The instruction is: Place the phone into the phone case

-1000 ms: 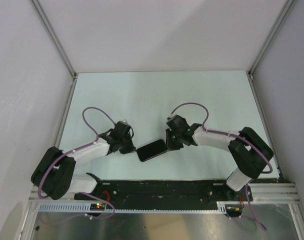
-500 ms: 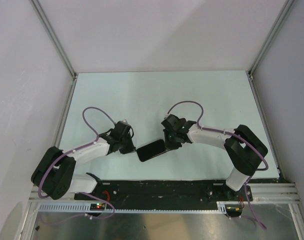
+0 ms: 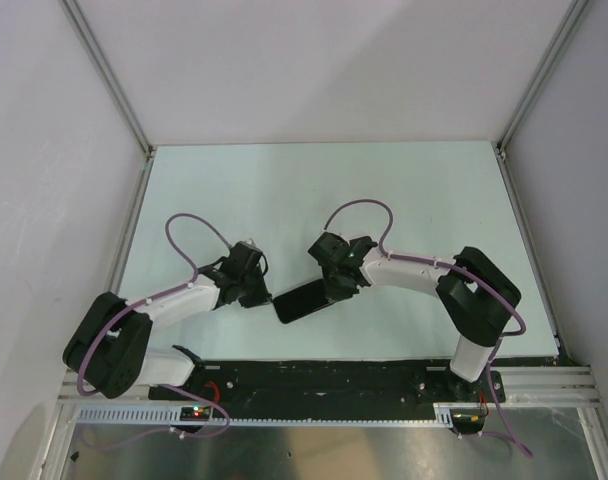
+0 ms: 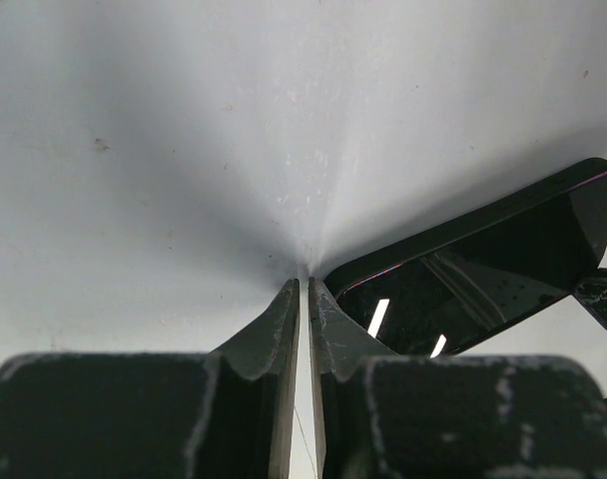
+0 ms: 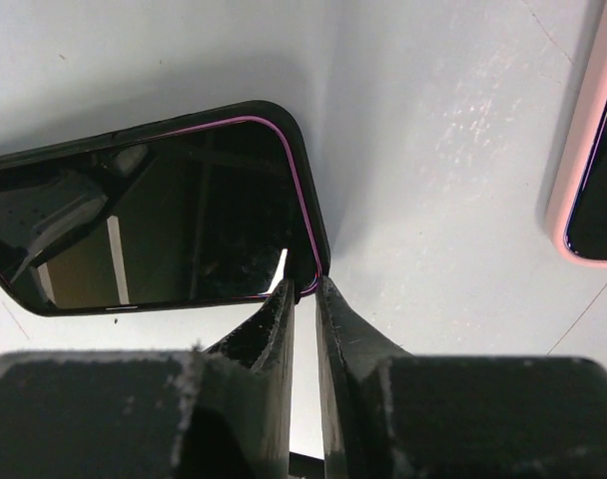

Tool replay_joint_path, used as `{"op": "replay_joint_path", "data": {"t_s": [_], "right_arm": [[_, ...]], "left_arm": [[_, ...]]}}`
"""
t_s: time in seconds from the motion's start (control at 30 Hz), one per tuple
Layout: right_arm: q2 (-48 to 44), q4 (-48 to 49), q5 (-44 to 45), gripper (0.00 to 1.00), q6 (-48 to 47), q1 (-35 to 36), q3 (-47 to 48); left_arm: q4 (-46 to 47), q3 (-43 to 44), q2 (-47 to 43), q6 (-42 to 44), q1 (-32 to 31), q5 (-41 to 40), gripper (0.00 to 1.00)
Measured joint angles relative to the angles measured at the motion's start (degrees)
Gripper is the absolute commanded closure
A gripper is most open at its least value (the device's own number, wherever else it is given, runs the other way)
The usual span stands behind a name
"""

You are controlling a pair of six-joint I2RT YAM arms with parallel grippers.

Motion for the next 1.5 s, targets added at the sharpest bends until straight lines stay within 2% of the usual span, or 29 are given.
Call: {"op": "replay_joint_path", "data": {"t_s": [0.2,0.3,0.47,0.57,1.0,1.5], "right_arm": [[1.0,-1.5,1.4,0.99,-0.2,0.7,1.0],[1.3,-2.1,1.7,0.96,-0.3,0.9,1.6],[0.2,-1.6,1.9,0.78,-0.9,0.7,1.4],[-1.1,-0.5,1.8,0.73,-1.5,0.3,0.8],[-1.7,5.2,2.9,0.71,-4.3,-5.0,-0.3],[-2.3,5.6,3.3,0.68,-5.1,-4.9,-0.8]], "left_arm": [[0.0,0.0,0.0,0.0,-0.1,0.0,0.86],[0.0,0.0,0.0,0.0,-0.1,0.0,0.86],[0.0,0.1,0.0,0.0,-0.1,-0.1,0.86],[0.0,0.1,0.0,0.0,-0.1,-0.1,0.86],[0.9,0.2,0.4,0.0,-0.7,0.0,0.86],[1.1,0.2,0.4,0.0,-0.8,0.1,0.86]]}}
